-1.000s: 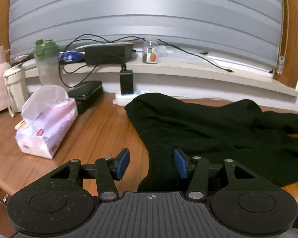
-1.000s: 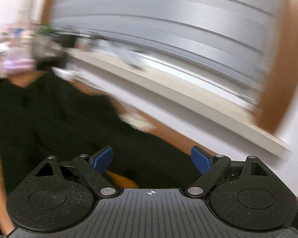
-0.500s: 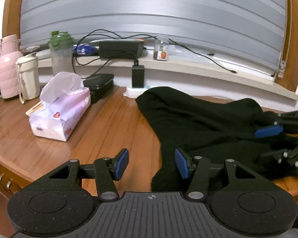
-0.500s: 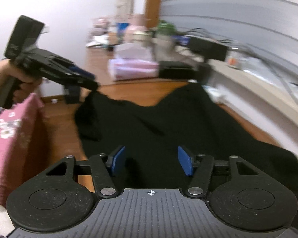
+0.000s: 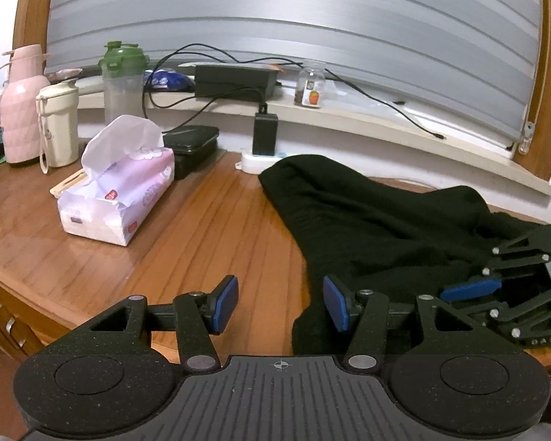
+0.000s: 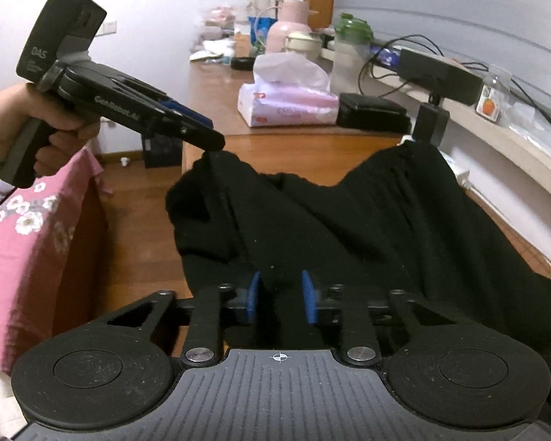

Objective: Fold clothes

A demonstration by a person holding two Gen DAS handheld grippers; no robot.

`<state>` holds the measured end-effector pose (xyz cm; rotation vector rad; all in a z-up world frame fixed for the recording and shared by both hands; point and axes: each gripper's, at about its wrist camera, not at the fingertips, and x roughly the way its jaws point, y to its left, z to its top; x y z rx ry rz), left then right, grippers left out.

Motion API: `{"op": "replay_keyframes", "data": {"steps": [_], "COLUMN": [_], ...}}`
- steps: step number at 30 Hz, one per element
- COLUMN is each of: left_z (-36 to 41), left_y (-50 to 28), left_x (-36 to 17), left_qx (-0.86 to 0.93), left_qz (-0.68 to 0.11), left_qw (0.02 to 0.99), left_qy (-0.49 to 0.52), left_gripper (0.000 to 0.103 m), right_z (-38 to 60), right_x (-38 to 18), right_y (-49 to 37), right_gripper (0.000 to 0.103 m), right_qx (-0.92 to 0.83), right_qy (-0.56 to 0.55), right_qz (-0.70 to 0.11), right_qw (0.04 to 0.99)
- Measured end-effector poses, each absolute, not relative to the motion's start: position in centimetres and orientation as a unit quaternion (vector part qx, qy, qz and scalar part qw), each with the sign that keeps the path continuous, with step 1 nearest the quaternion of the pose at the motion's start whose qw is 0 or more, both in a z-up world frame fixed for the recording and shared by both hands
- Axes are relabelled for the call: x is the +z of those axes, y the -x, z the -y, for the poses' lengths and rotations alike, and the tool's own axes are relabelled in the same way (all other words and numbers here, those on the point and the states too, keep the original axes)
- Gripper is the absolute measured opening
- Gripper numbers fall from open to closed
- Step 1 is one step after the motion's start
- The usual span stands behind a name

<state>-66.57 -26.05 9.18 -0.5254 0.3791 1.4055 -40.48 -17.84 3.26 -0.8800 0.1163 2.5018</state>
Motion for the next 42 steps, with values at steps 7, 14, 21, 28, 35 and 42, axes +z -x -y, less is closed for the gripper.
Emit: {"op": "replay_keyframes", "data": {"steps": [7, 14, 21, 28, 35, 42], "left_z": [25.5, 25.1, 24.7, 25.2, 24.9, 24.9], "left_y": [66.7, 66.3, 65.9, 65.4, 65.5, 65.4], "left_x": [9.0, 9.3, 9.6, 9.8, 9.3, 9.0], "left_qx": [0.638, 0.638, 0.637, 0.630, 0.629, 0.628], "left_qz": [-0.168, -0.166, -0.166, -0.170, -0.170, -0.167], "left_qw": [0.712, 0.713, 0.715, 0.722, 0.721, 0.721], "left_qy": [0.242, 0.239, 0.235, 0.231, 0.237, 0.240], "left_gripper": [0.055, 0.055, 0.055, 0.055, 0.055, 0.056], "right_z": [18.1, 19.1, 21.1, 19.1, 19.0, 20.9], "right_x": [4.9, 6.6, 8.2, 6.8, 5.8, 7.1], "right_y": [39.4, 38.3, 37.6, 37.8, 37.8, 38.4], "right_gripper": [0.004, 0.004, 0.003, 0.004, 0.015, 0.016], "right_qx": [0.927, 0.937, 0.946, 0.927, 0.921, 0.931], "right_qy": [0.283, 0.251, 0.230, 0.266, 0.267, 0.253], "right_qz": [-0.070, -0.087, -0.073, -0.056, -0.067, -0.058], "right_qw": [0.236, 0.227, 0.217, 0.260, 0.277, 0.255]}}
